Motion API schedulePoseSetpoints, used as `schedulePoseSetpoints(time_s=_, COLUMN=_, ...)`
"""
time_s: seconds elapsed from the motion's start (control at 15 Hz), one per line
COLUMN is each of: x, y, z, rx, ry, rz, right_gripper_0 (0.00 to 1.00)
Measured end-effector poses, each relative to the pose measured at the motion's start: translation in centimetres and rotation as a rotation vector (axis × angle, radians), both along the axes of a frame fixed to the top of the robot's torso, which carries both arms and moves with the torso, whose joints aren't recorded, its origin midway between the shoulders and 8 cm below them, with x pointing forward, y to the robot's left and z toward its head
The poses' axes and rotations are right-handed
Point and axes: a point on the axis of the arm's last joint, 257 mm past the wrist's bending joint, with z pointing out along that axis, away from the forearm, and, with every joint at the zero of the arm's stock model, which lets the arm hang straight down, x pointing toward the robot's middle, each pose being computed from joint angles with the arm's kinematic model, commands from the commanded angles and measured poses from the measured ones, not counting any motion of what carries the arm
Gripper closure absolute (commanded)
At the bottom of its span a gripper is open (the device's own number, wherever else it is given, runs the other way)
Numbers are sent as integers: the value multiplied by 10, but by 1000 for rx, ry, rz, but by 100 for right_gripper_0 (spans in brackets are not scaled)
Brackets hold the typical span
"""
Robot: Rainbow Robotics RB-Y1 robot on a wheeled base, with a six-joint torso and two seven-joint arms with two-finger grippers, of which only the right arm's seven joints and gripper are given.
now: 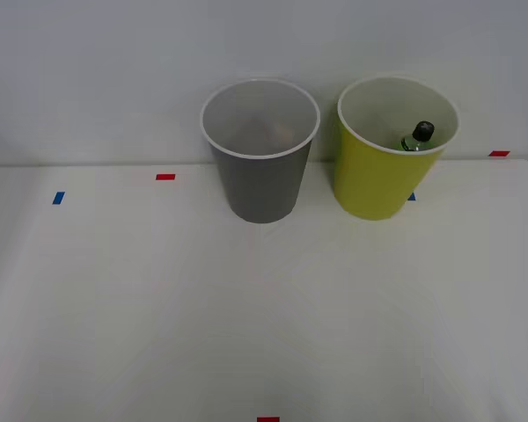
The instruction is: Put cans in the gray bin, plastic bottles in the light green bin
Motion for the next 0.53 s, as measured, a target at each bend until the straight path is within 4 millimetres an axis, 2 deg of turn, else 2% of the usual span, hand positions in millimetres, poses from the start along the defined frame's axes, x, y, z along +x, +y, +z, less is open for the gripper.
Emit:
schedulePoseSetpoints(time_s=0.2, x=0, y=2, z=-1, rx=-74, ry=3, rz=-12, right_gripper_0=0)
schedulePoseSetpoints(time_s=0.53, x=-1, y=2, z=-1, rx=-76, ry=1, rz=-33, right_gripper_0=0)
